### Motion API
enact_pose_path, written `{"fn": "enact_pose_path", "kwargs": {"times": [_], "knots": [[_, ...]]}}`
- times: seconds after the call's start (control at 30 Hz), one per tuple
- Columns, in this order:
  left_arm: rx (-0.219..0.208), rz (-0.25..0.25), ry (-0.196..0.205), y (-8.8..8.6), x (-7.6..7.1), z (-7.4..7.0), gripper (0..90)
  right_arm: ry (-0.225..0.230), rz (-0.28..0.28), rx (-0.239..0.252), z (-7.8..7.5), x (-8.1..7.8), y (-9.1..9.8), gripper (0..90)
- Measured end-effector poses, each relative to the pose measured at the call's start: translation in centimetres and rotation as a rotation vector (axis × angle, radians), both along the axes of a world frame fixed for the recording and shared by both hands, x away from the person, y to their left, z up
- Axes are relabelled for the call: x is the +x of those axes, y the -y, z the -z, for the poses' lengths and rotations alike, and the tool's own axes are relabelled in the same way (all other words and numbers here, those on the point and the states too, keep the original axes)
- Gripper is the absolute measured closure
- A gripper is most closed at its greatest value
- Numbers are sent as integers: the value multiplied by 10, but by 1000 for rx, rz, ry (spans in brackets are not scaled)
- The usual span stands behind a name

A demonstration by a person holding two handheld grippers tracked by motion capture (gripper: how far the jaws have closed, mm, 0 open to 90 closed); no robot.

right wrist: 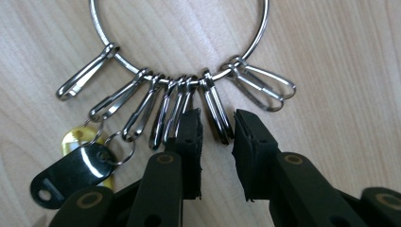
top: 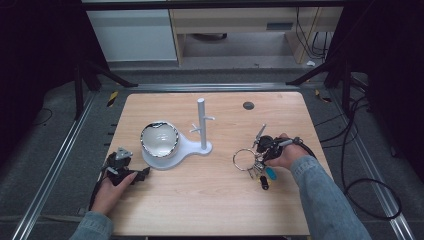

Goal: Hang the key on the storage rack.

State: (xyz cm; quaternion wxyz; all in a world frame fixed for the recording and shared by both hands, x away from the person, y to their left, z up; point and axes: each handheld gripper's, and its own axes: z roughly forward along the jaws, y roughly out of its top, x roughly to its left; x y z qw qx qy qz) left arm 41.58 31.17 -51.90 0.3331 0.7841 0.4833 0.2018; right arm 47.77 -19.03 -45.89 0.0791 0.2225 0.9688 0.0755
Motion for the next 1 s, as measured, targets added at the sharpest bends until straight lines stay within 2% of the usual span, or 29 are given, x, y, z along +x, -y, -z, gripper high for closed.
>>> {"fn": "enact_pose_path", "kwargs": {"times": [0.2, 0.47, 0.63, 0.67, 0.77, 1.0], "knots": [[0, 0, 0, 0, 0, 0, 0, -5, 3, 12, 3, -4, 2, 740], [0, 0, 0, 0, 0, 0, 0, -16, 26, 38, 4, 0, 4, 760], [0, 0, 0, 0, 0, 0, 0, -33, 35, 49, 4, 2, 4, 807], [0, 0, 0, 0, 0, 0, 0, -41, 41, 53, 4, 2, 3, 843], [0, 0, 0, 0, 0, 0, 0, -49, 44, 63, 4, 0, 4, 851], [0, 0, 0, 0, 0, 0, 0, -41, 54, 79, 1, -2, 6, 853]]}}
